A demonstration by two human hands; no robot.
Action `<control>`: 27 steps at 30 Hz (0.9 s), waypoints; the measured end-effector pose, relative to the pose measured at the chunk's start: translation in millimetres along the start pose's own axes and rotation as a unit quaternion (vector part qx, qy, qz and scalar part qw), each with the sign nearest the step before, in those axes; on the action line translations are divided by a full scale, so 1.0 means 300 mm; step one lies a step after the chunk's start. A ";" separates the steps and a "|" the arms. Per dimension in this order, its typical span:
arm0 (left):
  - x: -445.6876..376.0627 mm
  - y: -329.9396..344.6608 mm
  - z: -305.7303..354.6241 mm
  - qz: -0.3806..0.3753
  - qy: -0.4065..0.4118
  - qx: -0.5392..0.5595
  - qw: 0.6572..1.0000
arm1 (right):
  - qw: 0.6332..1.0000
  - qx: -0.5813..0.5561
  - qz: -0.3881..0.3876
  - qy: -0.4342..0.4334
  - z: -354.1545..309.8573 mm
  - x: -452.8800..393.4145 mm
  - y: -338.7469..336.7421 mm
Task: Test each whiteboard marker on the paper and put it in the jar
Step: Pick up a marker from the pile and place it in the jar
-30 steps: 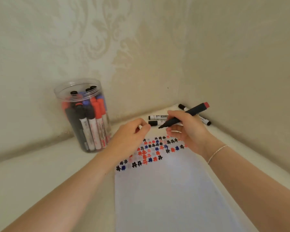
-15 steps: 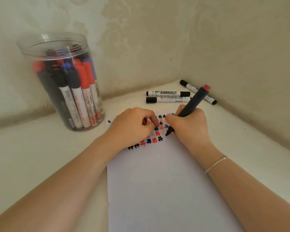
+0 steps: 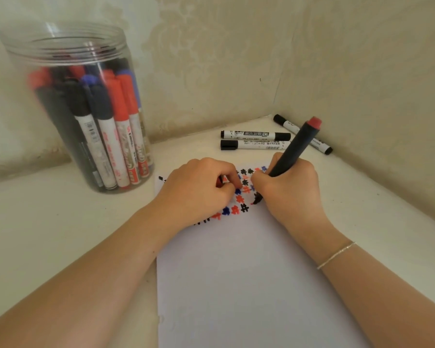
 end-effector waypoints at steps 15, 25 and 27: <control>0.005 0.001 -0.003 -0.003 -0.005 0.000 1.000 | 0.999 -0.029 -0.009 0.011 0.010 0.000 0.001; 0.007 0.000 -0.001 -0.002 -0.003 0.001 1.000 | 0.999 -0.016 -0.036 0.004 -0.003 0.011 0.010; 0.007 0.002 0.000 -0.006 0.000 0.000 1.000 | 0.999 -0.030 -0.021 0.019 0.004 0.008 0.000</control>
Point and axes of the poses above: each hand's wrist, its own x-axis away from the middle knuckle, its own y-axis out of the palm, z = x × y, the point moved 8 cm from there along -x, towards the middle knuckle, and after that the axes turned 13 degrees about z, right-handed, at the moved point
